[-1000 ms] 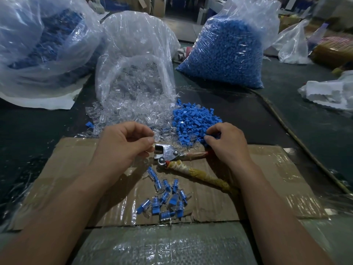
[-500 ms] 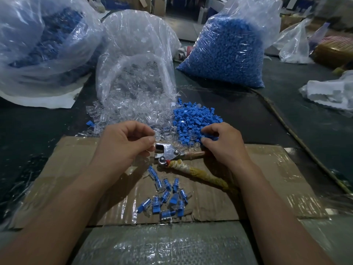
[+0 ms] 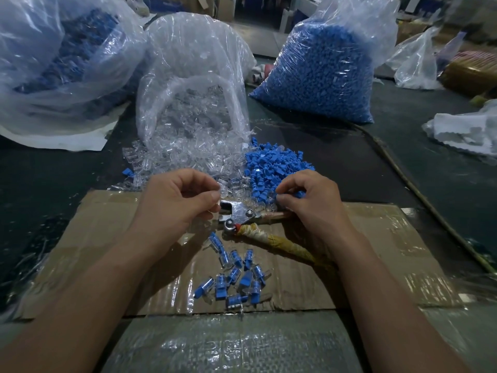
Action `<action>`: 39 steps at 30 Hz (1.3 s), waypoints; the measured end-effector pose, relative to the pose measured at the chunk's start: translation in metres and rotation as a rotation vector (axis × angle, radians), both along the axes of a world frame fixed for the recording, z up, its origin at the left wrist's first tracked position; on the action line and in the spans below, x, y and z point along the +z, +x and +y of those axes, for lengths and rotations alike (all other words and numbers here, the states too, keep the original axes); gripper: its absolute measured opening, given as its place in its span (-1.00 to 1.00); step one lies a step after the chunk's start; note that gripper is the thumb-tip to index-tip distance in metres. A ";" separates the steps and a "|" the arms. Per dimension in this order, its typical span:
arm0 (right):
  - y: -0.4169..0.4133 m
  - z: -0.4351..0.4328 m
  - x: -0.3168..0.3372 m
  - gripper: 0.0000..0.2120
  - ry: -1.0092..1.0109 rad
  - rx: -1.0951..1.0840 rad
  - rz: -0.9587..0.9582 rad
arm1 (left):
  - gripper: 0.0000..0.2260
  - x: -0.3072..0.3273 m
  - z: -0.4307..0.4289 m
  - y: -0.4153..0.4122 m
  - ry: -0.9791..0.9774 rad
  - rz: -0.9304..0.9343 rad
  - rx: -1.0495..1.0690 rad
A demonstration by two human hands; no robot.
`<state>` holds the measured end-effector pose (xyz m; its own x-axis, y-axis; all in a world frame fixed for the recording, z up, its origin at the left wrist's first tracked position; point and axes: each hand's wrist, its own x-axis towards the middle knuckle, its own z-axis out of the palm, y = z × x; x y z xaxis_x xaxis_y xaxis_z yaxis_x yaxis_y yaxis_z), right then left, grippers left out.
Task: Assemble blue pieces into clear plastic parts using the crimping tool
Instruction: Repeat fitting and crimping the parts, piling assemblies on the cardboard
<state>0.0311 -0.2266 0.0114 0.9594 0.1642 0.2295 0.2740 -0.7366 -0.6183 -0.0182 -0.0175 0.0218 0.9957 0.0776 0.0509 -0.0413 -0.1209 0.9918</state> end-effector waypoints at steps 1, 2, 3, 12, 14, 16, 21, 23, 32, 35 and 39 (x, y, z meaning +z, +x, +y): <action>-0.001 0.000 0.000 -0.79 0.036 -0.008 -0.003 | -0.87 0.000 0.000 0.000 0.002 -0.004 0.001; -0.001 -0.001 0.000 -0.83 0.086 -0.021 -0.004 | -0.87 0.000 0.000 0.000 0.007 -0.008 0.000; -0.002 -0.001 0.000 -0.85 0.140 -0.040 -0.007 | -0.87 0.000 0.000 0.000 0.012 -0.010 -0.001; -0.029 0.024 0.018 -0.80 0.500 0.096 -0.019 | -0.84 -0.003 -0.005 -0.001 0.003 -0.028 0.001; -0.036 0.034 0.019 -0.77 0.475 0.151 -0.030 | -0.84 -0.004 -0.004 -0.001 0.014 -0.031 0.004; -0.039 0.041 0.017 -0.78 0.438 0.189 -0.047 | -0.85 -0.004 -0.004 -0.001 0.025 -0.043 0.008; -0.039 0.048 0.012 -0.85 0.347 0.208 -0.112 | -0.84 -0.004 -0.007 0.000 0.003 -0.069 0.002; -0.039 0.050 0.011 -0.85 0.305 0.201 -0.165 | -0.84 -0.004 -0.008 -0.001 0.002 -0.071 -0.014; -0.041 0.048 0.010 -0.85 0.195 0.201 -0.229 | -0.81 -0.002 -0.013 -0.007 0.004 -0.091 -0.047; -0.039 0.047 0.009 -0.82 0.254 0.216 -0.228 | -0.84 -0.001 -0.011 -0.005 -0.055 -0.076 -0.060; -0.039 0.045 0.009 -0.70 0.357 0.270 -0.183 | -0.91 0.000 -0.007 -0.004 -0.171 -0.042 -0.109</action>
<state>-0.0081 -0.1812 0.0205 0.8319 0.2820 0.4779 0.5541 -0.3748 -0.7433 -0.0224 -0.0243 0.0221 0.9959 -0.0200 0.0880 -0.0867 0.0563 0.9946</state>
